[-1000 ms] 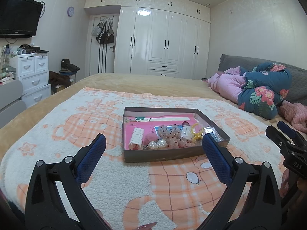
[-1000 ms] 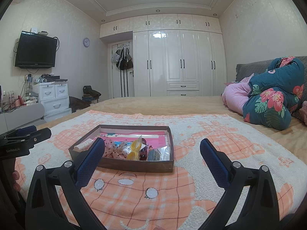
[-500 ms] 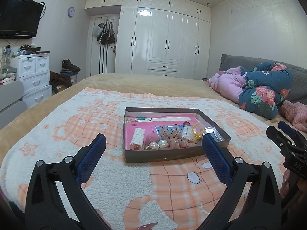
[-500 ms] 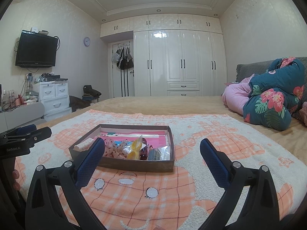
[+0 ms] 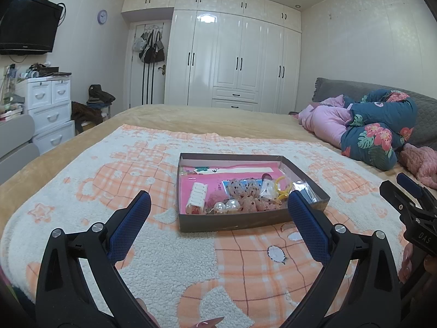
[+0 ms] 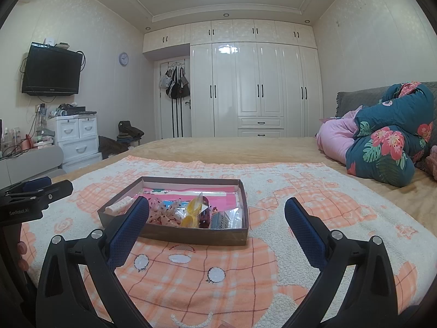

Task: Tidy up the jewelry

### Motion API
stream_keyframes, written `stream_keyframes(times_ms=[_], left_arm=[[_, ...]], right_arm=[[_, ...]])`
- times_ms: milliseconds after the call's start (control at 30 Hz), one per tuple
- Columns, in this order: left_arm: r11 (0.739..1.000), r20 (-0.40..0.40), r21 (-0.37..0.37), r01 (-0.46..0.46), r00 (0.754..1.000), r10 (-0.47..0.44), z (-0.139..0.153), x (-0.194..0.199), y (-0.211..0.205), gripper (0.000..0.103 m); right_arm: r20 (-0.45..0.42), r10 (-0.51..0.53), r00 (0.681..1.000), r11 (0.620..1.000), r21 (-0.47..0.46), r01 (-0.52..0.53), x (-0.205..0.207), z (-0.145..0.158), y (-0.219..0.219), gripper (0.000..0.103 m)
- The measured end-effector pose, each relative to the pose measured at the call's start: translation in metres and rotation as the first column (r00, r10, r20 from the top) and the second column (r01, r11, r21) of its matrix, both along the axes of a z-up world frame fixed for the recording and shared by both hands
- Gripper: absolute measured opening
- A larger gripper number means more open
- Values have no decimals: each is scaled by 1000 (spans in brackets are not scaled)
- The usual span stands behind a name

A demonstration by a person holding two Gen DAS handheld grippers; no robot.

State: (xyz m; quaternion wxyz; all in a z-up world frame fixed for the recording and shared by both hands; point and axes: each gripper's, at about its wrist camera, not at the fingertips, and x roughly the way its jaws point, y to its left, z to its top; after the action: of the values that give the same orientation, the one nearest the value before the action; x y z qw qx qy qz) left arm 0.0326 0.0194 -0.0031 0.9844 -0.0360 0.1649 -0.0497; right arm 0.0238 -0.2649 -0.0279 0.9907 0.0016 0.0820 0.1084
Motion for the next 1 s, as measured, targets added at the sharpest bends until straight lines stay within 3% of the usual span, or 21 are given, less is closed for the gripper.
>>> stream_keyframes(times_ms=[600, 800, 900, 1000], left_arm=[[999, -3, 31, -24, 1000, 24, -2, -1, -3, 92], [999, -20, 8, -49, 999, 49, -3, 2, -1, 92], [996, -63, -43, -81, 995, 78, -3, 15, 18, 92], [983, -151, -86, -164, 977, 150, -8, 45, 58, 92]], right_arm=[[-4, 3, 1000, 1000, -13, -3, 2, -4, 0, 97], [-13, 1, 1000, 1000, -14, -1, 3, -6, 2, 97], [-43, -30, 999, 999, 10, 31, 13, -7, -10, 97], [-158, -191, 969, 981, -11, 192, 61, -11, -48, 97]])
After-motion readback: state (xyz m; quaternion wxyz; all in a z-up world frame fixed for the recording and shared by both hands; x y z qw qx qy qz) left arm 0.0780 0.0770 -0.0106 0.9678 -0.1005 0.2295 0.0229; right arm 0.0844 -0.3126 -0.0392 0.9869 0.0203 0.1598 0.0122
